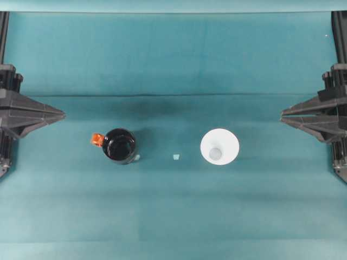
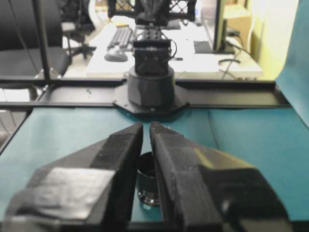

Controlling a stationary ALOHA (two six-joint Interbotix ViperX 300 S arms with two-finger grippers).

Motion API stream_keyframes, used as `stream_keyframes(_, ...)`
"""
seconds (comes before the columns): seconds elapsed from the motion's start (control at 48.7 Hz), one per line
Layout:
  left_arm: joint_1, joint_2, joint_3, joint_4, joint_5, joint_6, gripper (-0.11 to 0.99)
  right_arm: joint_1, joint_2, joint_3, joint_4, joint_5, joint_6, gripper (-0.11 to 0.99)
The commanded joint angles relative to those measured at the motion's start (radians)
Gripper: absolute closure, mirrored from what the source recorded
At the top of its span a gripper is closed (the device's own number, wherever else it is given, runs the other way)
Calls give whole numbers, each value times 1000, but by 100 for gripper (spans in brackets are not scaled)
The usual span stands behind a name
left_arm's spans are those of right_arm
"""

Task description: Put the paper cup into the moved red handle cup holder.

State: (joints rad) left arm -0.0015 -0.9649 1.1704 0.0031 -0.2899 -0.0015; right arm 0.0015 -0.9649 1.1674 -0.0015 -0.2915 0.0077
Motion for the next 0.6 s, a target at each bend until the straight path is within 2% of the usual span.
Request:
stream_keyframes(0.0, 3, 31, -49, 5, 35, -46, 85, -8, 12, -6, 8, -5, 6, 88)
stream_keyframes(0.082, 18, 63, -87, 6, 115, -69, 85, -6, 11, -6, 48, 32, 25, 85)
stream_keyframes(0.144, 25, 87, -117, 12, 195, -72, 85, -6, 12, -6, 61, 75, 49, 91)
stream_keyframes(0.288, 28, 141, -179, 14, 394, -54, 85, -11, 12, -25, 61, 158, 87, 97)
stream_keyframes(0.452, 28, 232, -230, 15, 574, -8, 85, -29, 12, -48, 61, 209, 91, 97)
stream_keyframes(0.534, 37, 290, -255, 15, 644, 9, 85, -40, 17, -55, 61, 216, 94, 97)
stream_keyframes(0.575, 38, 324, -270, 15, 680, 17, 85, -44, 26, -58, 67, 218, 101, 97)
